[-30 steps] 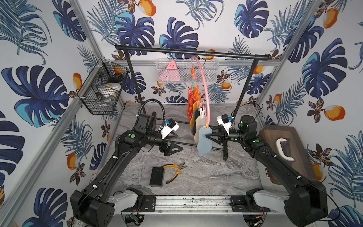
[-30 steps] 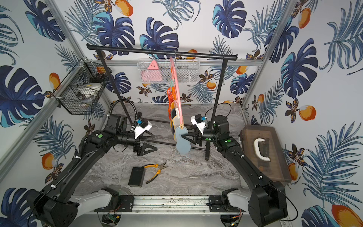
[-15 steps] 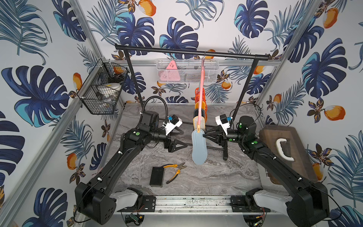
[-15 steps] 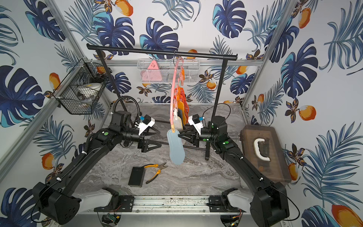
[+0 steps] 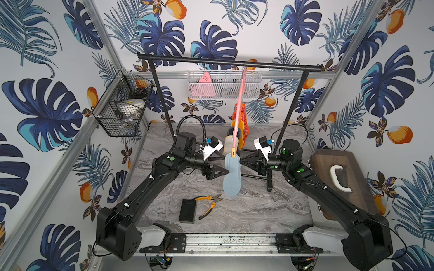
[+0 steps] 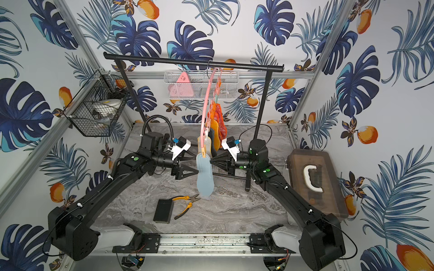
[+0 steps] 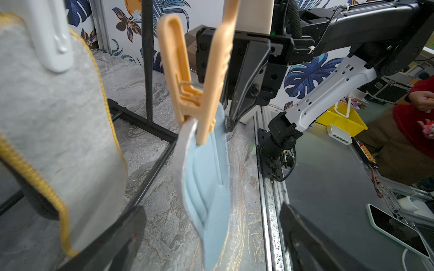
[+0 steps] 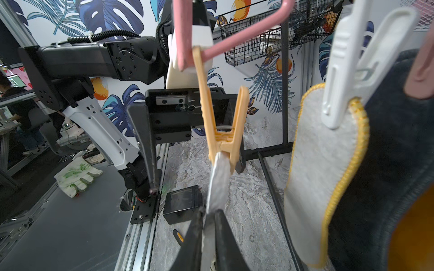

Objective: Take the shoe insoles off the hanger
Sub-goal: Remove the insole from the hanger, then open the clamp at the hanger.

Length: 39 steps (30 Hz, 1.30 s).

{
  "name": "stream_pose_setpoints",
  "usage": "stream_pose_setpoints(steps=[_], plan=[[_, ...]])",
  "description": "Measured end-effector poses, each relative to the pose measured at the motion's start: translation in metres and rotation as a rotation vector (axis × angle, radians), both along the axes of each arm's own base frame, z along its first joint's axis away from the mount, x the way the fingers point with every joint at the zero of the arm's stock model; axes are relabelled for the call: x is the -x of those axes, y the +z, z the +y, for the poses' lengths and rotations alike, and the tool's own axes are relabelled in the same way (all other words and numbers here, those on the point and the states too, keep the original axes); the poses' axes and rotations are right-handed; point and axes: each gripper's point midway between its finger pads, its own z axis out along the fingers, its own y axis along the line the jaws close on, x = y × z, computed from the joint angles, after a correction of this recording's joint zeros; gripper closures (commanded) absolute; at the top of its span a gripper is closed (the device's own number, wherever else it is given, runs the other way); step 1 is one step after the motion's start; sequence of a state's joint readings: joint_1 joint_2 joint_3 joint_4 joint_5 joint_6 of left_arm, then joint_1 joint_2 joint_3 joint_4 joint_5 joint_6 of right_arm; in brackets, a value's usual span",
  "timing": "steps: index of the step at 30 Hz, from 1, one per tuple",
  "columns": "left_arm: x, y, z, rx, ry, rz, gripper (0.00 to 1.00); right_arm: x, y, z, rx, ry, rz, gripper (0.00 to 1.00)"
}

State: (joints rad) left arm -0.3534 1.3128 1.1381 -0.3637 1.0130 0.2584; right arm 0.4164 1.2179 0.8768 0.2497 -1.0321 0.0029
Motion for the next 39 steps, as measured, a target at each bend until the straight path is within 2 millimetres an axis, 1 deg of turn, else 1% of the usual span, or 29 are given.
stream_pose_setpoints(steps=[3,6,11,15,18,24,25,29,31,34,36,39], plan=[[-0.001,-0.002,-0.002,0.01,-0.008,-0.008,0.28,0.0,-0.001,0.003,-0.002,0.004,0.005,0.84],[0.004,-0.007,-0.004,0.009,-0.024,-0.001,0.4,0.001,0.001,0.005,-0.005,0.005,-0.001,0.84],[0.005,-0.012,-0.006,0.005,-0.028,-0.009,0.47,0.001,0.006,0.006,-0.01,0.003,-0.014,0.82],[0.005,-0.012,-0.006,0.01,-0.029,-0.021,0.66,0.002,0.008,0.007,-0.011,0.005,-0.017,0.79],[0.007,-0.011,-0.006,0.012,-0.038,-0.034,0.74,0.004,0.011,0.006,-0.01,0.002,-0.027,0.69],[0.009,-0.016,-0.005,0.003,-0.048,-0.04,0.78,0.007,0.016,0.001,0.006,-0.025,-0.048,0.32],[0.01,-0.016,-0.005,0.002,-0.051,-0.044,0.79,0.007,0.017,0.001,0.007,-0.028,-0.049,0.29],[0.012,-0.016,-0.005,0.002,-0.064,-0.061,0.9,-0.003,0.024,-0.004,0.028,-0.108,-0.075,0.19],[0.013,-0.015,-0.005,0.001,-0.07,-0.063,0.92,-0.006,0.031,-0.006,0.036,-0.132,-0.104,0.14],[0.015,-0.014,-0.005,-0.003,-0.08,-0.07,0.92,-0.008,0.039,-0.005,0.048,-0.129,-0.136,0.13],[0.015,-0.015,-0.005,-0.007,-0.082,-0.068,0.92,-0.014,0.043,-0.002,0.057,-0.122,-0.139,0.12],[0.015,-0.017,-0.005,-0.011,-0.086,-0.073,0.93,-0.02,0.044,0.004,0.067,-0.098,-0.123,0.12]])
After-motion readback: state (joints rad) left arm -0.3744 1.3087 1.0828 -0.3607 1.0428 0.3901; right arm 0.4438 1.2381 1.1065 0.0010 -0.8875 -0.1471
